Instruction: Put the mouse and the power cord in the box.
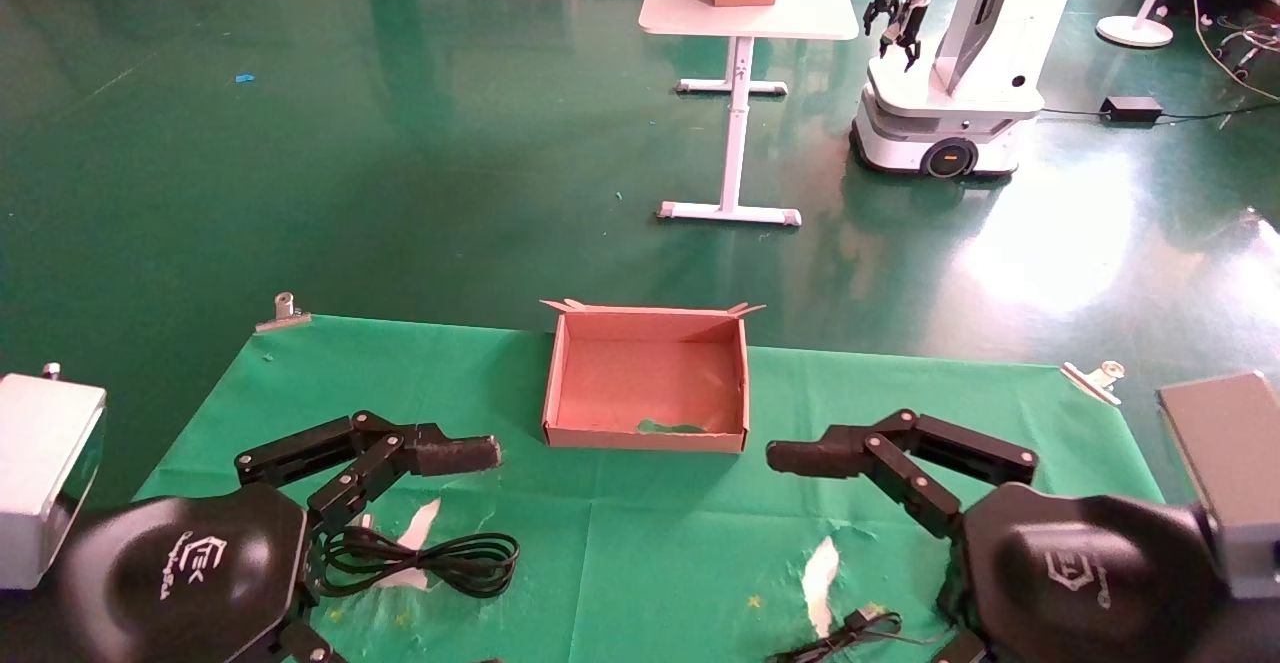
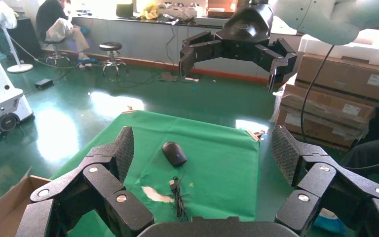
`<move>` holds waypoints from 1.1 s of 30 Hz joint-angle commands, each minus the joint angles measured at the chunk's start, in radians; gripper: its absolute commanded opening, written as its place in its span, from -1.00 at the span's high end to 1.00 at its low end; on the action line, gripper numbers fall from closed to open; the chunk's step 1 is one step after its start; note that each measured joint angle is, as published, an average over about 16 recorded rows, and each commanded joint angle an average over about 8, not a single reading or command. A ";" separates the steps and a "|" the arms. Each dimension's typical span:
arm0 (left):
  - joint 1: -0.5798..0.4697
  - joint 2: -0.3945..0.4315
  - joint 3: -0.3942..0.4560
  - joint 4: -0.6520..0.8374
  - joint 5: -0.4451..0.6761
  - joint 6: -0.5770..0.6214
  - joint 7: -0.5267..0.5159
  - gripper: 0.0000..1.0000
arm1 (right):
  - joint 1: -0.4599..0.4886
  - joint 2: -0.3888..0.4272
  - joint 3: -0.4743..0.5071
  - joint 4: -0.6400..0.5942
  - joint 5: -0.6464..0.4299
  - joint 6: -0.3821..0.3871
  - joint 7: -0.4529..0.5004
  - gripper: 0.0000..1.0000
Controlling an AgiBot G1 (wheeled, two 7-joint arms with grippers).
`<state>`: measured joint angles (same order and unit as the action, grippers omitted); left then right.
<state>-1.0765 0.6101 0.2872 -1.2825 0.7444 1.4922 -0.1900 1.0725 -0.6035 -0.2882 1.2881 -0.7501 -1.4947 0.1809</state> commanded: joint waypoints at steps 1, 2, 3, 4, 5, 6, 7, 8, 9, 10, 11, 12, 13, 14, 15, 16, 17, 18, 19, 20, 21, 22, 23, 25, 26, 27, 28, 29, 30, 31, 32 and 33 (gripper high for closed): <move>0.000 0.002 -0.003 0.001 -0.008 0.000 0.001 -1.00 | 0.001 -0.001 0.002 -0.001 0.006 -0.001 0.002 -1.00; 0.000 0.000 -0.001 0.000 -0.001 0.000 0.000 -1.00 | -0.001 0.002 -0.002 0.001 -0.004 -0.001 -0.001 -1.00; 0.000 -0.003 0.003 -0.001 0.009 0.000 0.000 -1.00 | -0.003 0.007 -0.006 0.005 -0.021 0.000 -0.005 -1.00; -0.002 -0.008 0.012 -0.006 0.032 0.001 -0.002 -1.00 | -0.006 0.012 -0.013 0.010 -0.044 0.003 -0.009 -1.00; -0.007 -0.014 0.024 -0.013 0.063 0.001 -0.003 -1.00 | -0.009 0.019 -0.021 0.016 -0.071 0.007 -0.014 -1.00; -0.013 -0.019 0.038 -0.020 0.101 0.002 -0.007 -1.00 | -0.012 0.026 -0.030 0.022 -0.103 0.011 -0.019 -1.00; -0.024 -0.023 0.057 -0.028 0.149 0.003 -0.014 -1.00 | -0.015 0.032 -0.040 0.027 -0.137 0.017 -0.023 -1.00; -0.037 -0.026 0.078 -0.035 0.202 0.004 -0.025 -1.00 | -0.017 0.038 -0.051 0.033 -0.174 0.025 -0.026 -1.00; -0.052 -0.028 0.101 -0.043 0.259 0.005 -0.037 -1.00 | -0.017 0.045 -0.063 0.039 -0.214 0.033 -0.030 -1.00; -0.072 -0.026 0.127 -0.050 0.324 0.005 -0.051 -1.00 | -0.015 0.049 -0.075 0.044 -0.258 0.042 -0.032 -1.00; -0.094 -0.022 0.154 -0.057 0.394 0.006 -0.066 -1.00 | -0.012 0.051 -0.088 0.047 -0.302 0.053 -0.033 -1.00; -0.117 -0.012 0.180 -0.060 0.461 0.006 -0.082 -1.00 | -0.005 0.052 -0.100 0.050 -0.345 0.063 -0.034 -1.00; -0.141 0.001 0.208 -0.060 0.530 0.004 -0.104 -1.00 | 0.003 0.052 -0.113 0.052 -0.392 0.074 -0.032 -1.00; -0.166 0.016 0.234 -0.060 0.597 0.003 -0.126 -1.00 | 0.013 0.050 -0.126 0.054 -0.438 0.085 -0.029 -1.00; -0.188 0.032 0.257 -0.061 0.657 0.000 -0.148 -1.00 | 0.025 0.046 -0.139 0.057 -0.484 0.095 -0.027 -1.00; -0.207 0.046 0.277 -0.061 0.710 -0.002 -0.166 -1.00 | 0.035 0.043 -0.150 0.059 -0.524 0.103 -0.025 -1.00; -0.226 0.060 0.297 -0.062 0.760 -0.005 -0.182 -1.00 | 0.046 0.038 -0.161 0.062 -0.559 0.112 -0.023 -1.00; -0.242 0.075 0.314 -0.063 0.802 -0.008 -0.198 -1.00 | 0.057 0.033 -0.172 0.064 -0.592 0.118 -0.021 -1.00; -0.256 0.088 0.329 -0.063 0.838 -0.010 -0.212 -1.00 | 0.067 0.027 -0.183 0.066 -0.621 0.123 -0.019 -1.00; -0.267 0.099 0.340 -0.063 0.866 -0.012 -0.225 -1.00 | 0.076 0.022 -0.191 0.068 -0.646 0.127 -0.017 -1.00; -0.275 0.107 0.347 -0.065 0.883 -0.013 -0.233 -1.00 | 0.083 0.018 -0.198 0.070 -0.663 0.129 -0.017 -1.00; -0.280 0.111 0.353 -0.066 0.895 -0.014 -0.235 -1.00 | 0.087 0.014 -0.202 0.071 -0.674 0.130 -0.017 -1.00; -0.281 0.112 0.353 -0.066 0.897 -0.014 -0.236 -1.00 | 0.088 0.014 -0.203 0.071 -0.675 0.130 -0.017 -1.00; -0.286 0.117 0.358 -0.065 0.911 -0.015 -0.237 -1.00 | 0.093 0.009 -0.208 0.069 -0.689 0.130 -0.018 -1.00; -0.286 0.117 0.358 -0.063 0.913 -0.015 -0.235 -1.00 | 0.093 0.008 -0.208 0.066 -0.690 0.129 -0.019 -1.00; -0.286 0.117 0.357 -0.061 0.914 -0.016 -0.233 -1.00 | 0.093 0.008 -0.207 0.063 -0.688 0.129 -0.021 -1.00; -0.286 0.119 0.358 -0.058 0.920 -0.020 -0.232 -1.00 | 0.093 0.007 -0.207 0.060 -0.687 0.127 -0.023 -1.00; -0.288 0.122 0.360 -0.055 0.931 -0.024 -0.232 -1.00 | 0.093 0.007 -0.207 0.055 -0.685 0.125 -0.026 -1.00; -0.290 0.129 0.365 -0.051 0.949 -0.031 -0.233 -1.00 | 0.093 0.006 -0.207 0.051 -0.685 0.124 -0.028 -1.00; -0.297 0.142 0.375 -0.047 0.980 -0.041 -0.236 -1.00 | 0.096 0.003 -0.211 0.048 -0.691 0.123 -0.031 -1.00; -0.302 0.156 0.385 -0.042 1.012 -0.052 -0.239 -1.00 | 0.097 0.001 -0.212 0.044 -0.693 0.122 -0.033 -1.00; -0.307 0.172 0.397 -0.036 1.050 -0.064 -0.244 -1.00 | 0.098 0.000 -0.214 0.042 -0.695 0.121 -0.035 -1.00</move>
<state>-1.3879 0.8077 0.6997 -1.3083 1.8371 1.4174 -0.4487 1.1724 -0.6006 -0.5002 1.3363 -1.4454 -1.3741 0.1502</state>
